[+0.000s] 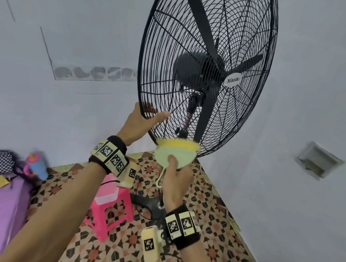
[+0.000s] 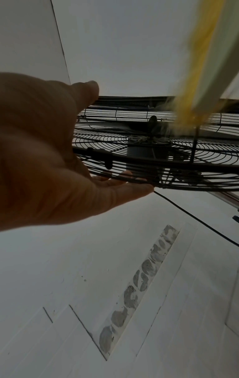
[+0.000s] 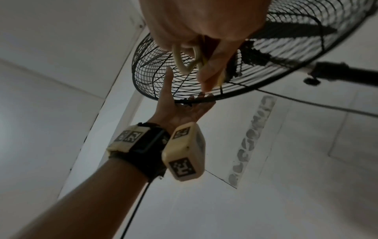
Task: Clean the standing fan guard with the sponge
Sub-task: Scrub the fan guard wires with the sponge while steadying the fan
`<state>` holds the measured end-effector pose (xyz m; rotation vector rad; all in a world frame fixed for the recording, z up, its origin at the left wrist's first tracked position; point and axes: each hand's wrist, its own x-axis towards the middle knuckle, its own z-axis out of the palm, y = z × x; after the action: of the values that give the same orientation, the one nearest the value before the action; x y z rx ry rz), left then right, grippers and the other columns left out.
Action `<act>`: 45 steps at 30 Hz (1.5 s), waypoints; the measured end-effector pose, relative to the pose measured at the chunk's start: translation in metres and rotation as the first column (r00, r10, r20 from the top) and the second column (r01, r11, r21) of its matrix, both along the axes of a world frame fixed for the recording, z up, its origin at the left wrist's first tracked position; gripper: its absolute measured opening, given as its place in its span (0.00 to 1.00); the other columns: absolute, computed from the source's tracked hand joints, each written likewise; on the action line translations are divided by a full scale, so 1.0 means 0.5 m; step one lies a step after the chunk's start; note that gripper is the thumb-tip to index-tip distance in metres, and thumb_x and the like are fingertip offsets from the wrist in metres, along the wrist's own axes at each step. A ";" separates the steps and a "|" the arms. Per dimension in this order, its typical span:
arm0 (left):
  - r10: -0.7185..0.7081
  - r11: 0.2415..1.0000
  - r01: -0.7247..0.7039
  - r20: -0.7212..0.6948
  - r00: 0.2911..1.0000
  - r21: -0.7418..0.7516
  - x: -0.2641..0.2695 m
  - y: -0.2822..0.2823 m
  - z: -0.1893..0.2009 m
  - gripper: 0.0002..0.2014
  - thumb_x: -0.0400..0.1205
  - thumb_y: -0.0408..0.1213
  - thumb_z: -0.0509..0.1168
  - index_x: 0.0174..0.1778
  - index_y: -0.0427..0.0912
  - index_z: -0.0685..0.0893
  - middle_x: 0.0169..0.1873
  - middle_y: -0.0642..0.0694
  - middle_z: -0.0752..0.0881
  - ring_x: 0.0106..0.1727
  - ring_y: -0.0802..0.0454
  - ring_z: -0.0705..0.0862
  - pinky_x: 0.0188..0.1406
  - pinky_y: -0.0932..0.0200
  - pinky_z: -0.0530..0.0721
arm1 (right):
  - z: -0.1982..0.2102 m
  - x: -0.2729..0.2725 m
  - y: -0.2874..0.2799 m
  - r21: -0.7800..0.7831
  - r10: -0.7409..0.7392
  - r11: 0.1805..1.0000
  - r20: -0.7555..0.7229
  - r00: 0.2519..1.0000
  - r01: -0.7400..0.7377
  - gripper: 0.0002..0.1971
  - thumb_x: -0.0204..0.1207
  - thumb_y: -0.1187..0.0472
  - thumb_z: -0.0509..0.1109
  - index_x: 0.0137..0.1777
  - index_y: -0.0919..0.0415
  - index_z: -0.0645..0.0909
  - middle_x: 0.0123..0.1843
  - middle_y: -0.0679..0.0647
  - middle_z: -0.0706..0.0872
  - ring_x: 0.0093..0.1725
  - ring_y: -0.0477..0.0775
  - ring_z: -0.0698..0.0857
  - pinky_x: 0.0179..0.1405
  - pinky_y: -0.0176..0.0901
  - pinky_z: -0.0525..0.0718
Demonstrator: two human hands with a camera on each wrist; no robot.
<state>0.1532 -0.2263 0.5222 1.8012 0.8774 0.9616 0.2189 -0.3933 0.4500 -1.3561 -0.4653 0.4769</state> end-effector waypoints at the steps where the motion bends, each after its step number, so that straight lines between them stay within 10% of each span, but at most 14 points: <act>1: 0.001 1.000 -0.001 0.005 1.000 -0.001 0.000 -0.003 0.003 0.45 0.68 0.79 0.73 0.71 0.50 0.74 0.62 0.53 0.85 0.64 0.56 0.84 0.67 0.49 0.83 | 0.006 -0.001 -0.007 0.020 -0.031 0.999 -0.044 0.999 0.032 0.03 0.84 0.59 0.74 0.54 0.55 0.88 0.44 0.58 0.95 0.39 0.59 0.95 0.36 0.57 0.94; 7: 0.020 1.000 -0.020 0.000 1.000 0.008 0.003 0.004 -0.012 0.45 0.69 0.79 0.74 0.69 0.47 0.76 0.61 0.51 0.85 0.63 0.53 0.85 0.67 0.45 0.84 | -0.008 -0.008 -0.010 -0.137 0.198 0.973 0.084 0.977 -0.185 0.25 0.76 0.32 0.75 0.49 0.57 0.86 0.39 0.58 0.93 0.34 0.59 0.94 0.28 0.70 0.90; 12: 0.031 1.000 -0.031 -0.005 1.000 -0.002 0.002 0.012 -0.007 0.46 0.69 0.79 0.74 0.71 0.46 0.76 0.61 0.51 0.85 0.63 0.52 0.85 0.68 0.43 0.85 | 0.007 0.017 -0.020 0.014 -0.015 1.000 -0.043 0.999 0.016 0.04 0.85 0.61 0.73 0.57 0.56 0.85 0.40 0.55 0.94 0.37 0.55 0.95 0.30 0.50 0.92; 17: 0.035 0.999 -0.035 -0.001 0.999 0.018 0.005 0.004 -0.013 0.44 0.69 0.79 0.73 0.69 0.49 0.76 0.61 0.52 0.86 0.63 0.53 0.85 0.69 0.44 0.83 | -0.006 0.008 -0.015 -0.143 0.271 0.957 0.139 0.953 -0.251 0.11 0.82 0.48 0.73 0.56 0.54 0.88 0.43 0.53 0.95 0.37 0.55 0.95 0.36 0.64 0.93; 25: 0.040 0.999 -0.040 0.001 0.999 0.029 0.001 0.013 -0.011 0.43 0.69 0.78 0.74 0.71 0.50 0.78 0.64 0.54 0.87 0.66 0.53 0.85 0.71 0.41 0.84 | -0.070 0.055 -0.030 -0.127 0.014 0.991 -0.263 0.965 -0.049 0.06 0.87 0.63 0.68 0.60 0.60 0.82 0.41 0.62 0.94 0.39 0.65 0.94 0.34 0.50 0.92; 28: 0.065 0.998 -0.065 0.031 0.997 -0.003 0.006 0.003 -0.023 0.46 0.67 0.79 0.75 0.73 0.51 0.77 0.65 0.53 0.87 0.66 0.51 0.86 0.72 0.38 0.84 | -0.096 0.100 -0.005 -0.248 -0.018 0.968 -0.221 0.975 -0.038 0.01 0.84 0.62 0.71 0.53 0.58 0.83 0.46 0.61 0.94 0.40 0.60 0.95 0.43 0.58 0.94; 31: 0.042 0.999 -0.041 0.031 0.999 -0.035 0.013 -0.002 -0.038 0.48 0.65 0.77 0.78 0.75 0.54 0.74 0.66 0.52 0.86 0.68 0.49 0.86 0.71 0.34 0.84 | -0.075 0.123 0.024 -0.298 -0.038 0.955 -0.133 0.990 -0.004 0.01 0.84 0.62 0.72 0.51 0.58 0.83 0.47 0.55 0.92 0.39 0.51 0.93 0.34 0.42 0.91; 37: 0.037 0.999 -0.038 -0.013 0.999 -0.030 0.014 0.013 -0.056 0.52 0.64 0.75 0.81 0.79 0.54 0.70 0.70 0.49 0.84 0.70 0.48 0.85 0.76 0.36 0.82 | -0.045 0.036 0.004 -0.198 0.222 0.960 0.097 0.970 -0.199 0.06 0.83 0.64 0.71 0.52 0.51 0.85 0.42 0.49 0.93 0.35 0.45 0.92 0.32 0.47 0.90; 45: 0.044 0.999 -0.044 -0.002 0.999 -0.026 0.015 0.012 -0.061 0.51 0.65 0.73 0.82 0.79 0.52 0.71 0.69 0.48 0.86 0.70 0.47 0.86 0.74 0.35 0.83 | -0.058 0.110 0.020 -0.340 0.041 0.939 -0.060 0.997 -0.059 0.12 0.84 0.63 0.72 0.64 0.67 0.83 0.45 0.52 0.90 0.30 0.39 0.89 0.25 0.30 0.82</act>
<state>0.1609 -0.2203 0.4918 1.7680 0.9295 0.9723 0.2741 -0.3836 0.4209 -1.6646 -0.3854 0.6561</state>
